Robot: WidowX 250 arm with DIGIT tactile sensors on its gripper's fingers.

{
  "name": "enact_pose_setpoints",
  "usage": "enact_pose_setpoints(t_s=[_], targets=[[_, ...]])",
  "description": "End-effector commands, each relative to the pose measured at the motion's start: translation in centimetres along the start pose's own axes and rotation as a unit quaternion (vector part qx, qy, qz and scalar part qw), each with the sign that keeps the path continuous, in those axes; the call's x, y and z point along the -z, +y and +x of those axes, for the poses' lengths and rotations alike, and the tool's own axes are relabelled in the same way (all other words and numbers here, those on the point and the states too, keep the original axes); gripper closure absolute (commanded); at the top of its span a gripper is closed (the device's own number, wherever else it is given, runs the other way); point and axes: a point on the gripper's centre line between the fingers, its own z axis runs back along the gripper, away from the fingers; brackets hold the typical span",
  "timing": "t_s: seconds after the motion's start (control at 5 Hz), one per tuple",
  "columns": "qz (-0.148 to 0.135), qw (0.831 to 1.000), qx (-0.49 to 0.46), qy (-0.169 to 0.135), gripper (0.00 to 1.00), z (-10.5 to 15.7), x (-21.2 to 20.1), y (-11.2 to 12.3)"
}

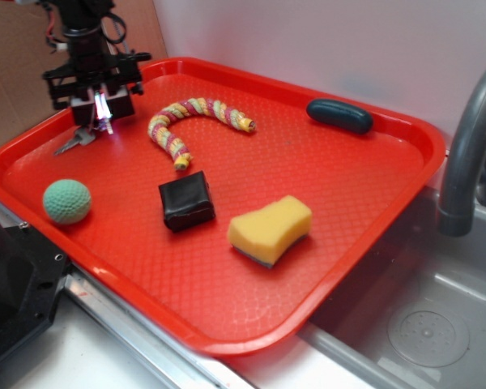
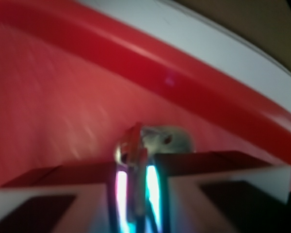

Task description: Grab the silver keys.

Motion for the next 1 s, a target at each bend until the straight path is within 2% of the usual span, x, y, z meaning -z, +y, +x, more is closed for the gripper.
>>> enact_pose_setpoints(t_s=[0.0,0.2,0.4,0.6,0.8], targets=[[-0.073,0.985,0.153,-0.018,1.0,-6.1,-11.8,-1.2],[-0.108,0.971,0.212,-0.018,1.0,-8.6,-17.1,-2.3],[-0.118,0.965,0.234,-0.017,1.0,-9.3,-21.4,-2.5],[-0.118,0.961,0.247,-0.03,1.0,-9.1,-21.8,-3.0],[-0.115,0.959,0.258,-0.02,1.0,-8.8,-21.1,-3.5]])
